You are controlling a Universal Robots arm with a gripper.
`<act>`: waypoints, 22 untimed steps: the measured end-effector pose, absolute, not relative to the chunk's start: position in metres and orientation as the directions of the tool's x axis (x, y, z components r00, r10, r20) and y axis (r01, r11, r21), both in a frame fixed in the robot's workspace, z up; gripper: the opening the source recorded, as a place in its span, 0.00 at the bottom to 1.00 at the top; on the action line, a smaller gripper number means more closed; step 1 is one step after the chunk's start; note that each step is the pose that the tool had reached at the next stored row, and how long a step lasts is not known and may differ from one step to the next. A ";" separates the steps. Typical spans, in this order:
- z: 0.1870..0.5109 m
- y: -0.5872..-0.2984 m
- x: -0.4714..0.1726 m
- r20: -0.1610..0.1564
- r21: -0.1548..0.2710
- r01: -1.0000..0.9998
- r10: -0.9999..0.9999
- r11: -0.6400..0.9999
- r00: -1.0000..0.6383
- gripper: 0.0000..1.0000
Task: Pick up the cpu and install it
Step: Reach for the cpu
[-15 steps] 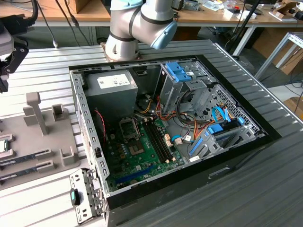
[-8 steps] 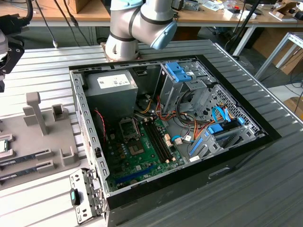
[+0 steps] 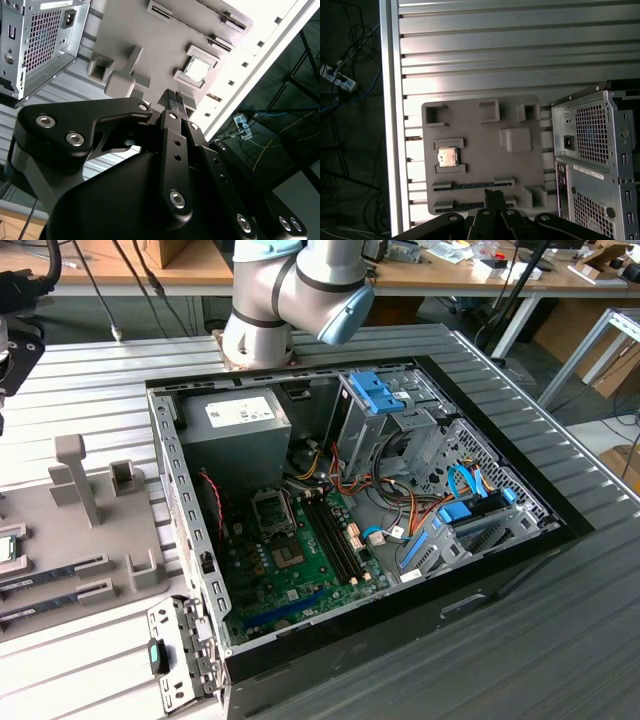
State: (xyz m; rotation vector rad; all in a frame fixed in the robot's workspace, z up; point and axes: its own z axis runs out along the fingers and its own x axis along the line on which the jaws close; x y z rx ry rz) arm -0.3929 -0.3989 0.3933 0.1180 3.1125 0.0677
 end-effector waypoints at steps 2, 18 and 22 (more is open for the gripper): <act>0.393 -0.399 -0.394 -0.024 0.044 0.075 0.076 0.996 -0.997 0.11; 0.393 -0.399 -0.404 -0.024 0.044 0.075 0.076 0.996 -0.997 0.11; 0.393 -0.399 -0.405 -0.024 0.044 0.075 0.076 0.996 -0.997 0.11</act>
